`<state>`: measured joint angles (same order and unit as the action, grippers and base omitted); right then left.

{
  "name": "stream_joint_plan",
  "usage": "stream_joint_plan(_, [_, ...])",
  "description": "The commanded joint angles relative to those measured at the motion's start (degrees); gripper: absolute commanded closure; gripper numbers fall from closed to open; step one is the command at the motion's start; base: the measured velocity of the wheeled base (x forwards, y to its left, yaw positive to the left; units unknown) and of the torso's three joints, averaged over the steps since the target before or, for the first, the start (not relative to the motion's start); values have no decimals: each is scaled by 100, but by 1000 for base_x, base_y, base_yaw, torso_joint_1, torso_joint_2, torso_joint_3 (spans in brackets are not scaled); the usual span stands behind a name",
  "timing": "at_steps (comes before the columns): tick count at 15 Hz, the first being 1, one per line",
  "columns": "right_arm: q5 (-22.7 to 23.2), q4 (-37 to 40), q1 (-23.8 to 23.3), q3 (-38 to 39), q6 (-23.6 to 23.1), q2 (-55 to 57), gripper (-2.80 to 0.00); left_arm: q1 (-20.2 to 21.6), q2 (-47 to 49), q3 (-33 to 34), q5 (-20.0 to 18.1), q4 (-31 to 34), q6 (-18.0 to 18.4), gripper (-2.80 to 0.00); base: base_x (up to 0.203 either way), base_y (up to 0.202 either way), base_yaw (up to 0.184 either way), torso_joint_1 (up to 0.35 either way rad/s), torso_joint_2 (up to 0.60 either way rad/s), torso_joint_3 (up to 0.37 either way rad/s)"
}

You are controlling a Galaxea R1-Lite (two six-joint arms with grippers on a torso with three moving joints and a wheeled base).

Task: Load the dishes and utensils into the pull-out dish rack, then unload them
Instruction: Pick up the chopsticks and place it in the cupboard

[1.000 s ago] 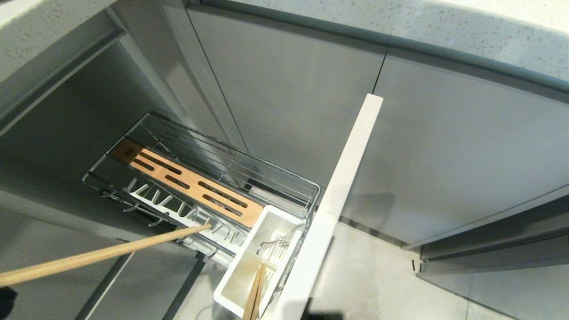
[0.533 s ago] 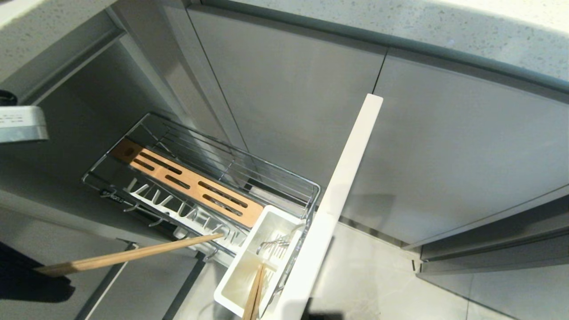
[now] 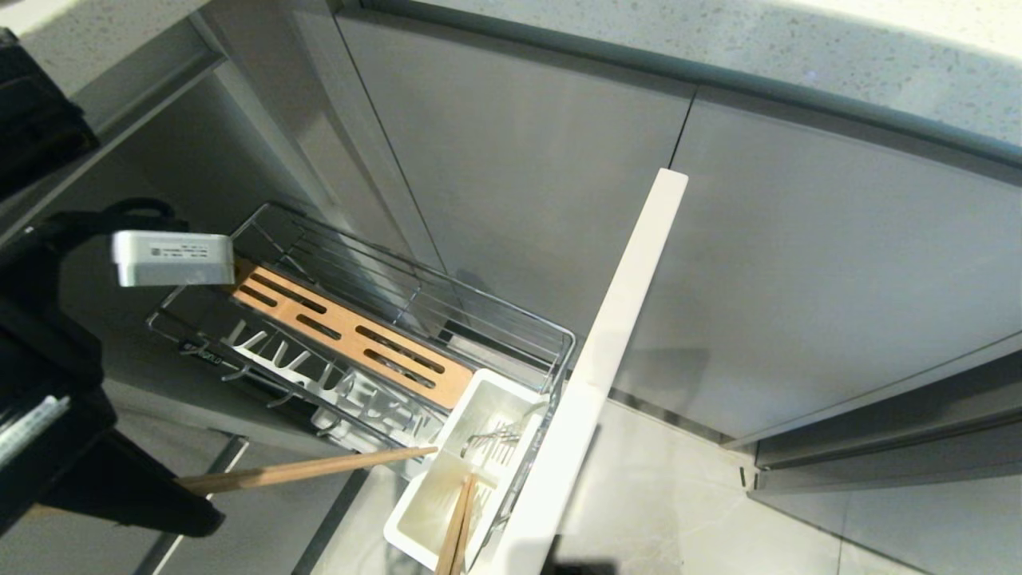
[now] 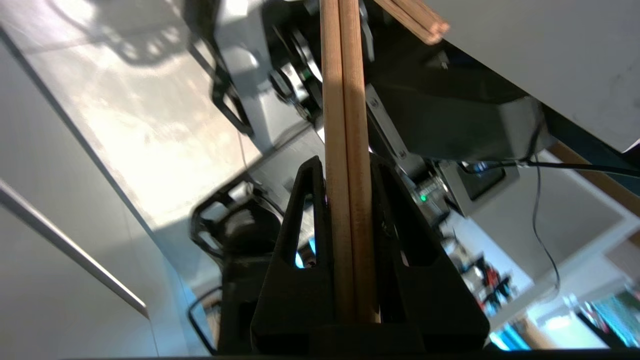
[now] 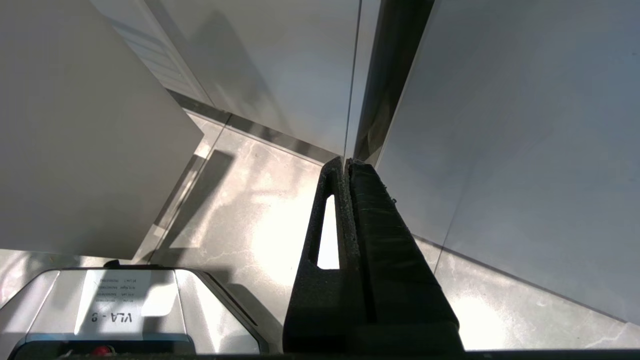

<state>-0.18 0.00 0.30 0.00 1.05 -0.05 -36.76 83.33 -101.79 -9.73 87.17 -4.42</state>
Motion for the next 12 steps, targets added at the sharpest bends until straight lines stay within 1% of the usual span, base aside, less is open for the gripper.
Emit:
stream_joint_plan(1, [1,0,5,9,1,5,0,-343,238,60,11,49,-274,0,0,0,0,0,0,0])
stream_joint_plan(3, [1,0,5,9,1,5,0,-622,468,106,173,49,-667,0,0,0,0,0,0,0])
stream_joint_plan(5, [1,0,5,9,1,5,0,-731,542,193,411,49,-903,0,0,0,0,0,0,0])
stream_joint_plan(7, [1,0,5,9,1,5,0,-736,562,203,612,49,-1044,0,0,0,0,0,0,0])
stream_joint_plan(12, [1,0,5,9,1,5,0,-771,826,345,596,49,-1061,0,0,0,0,0,0,0])
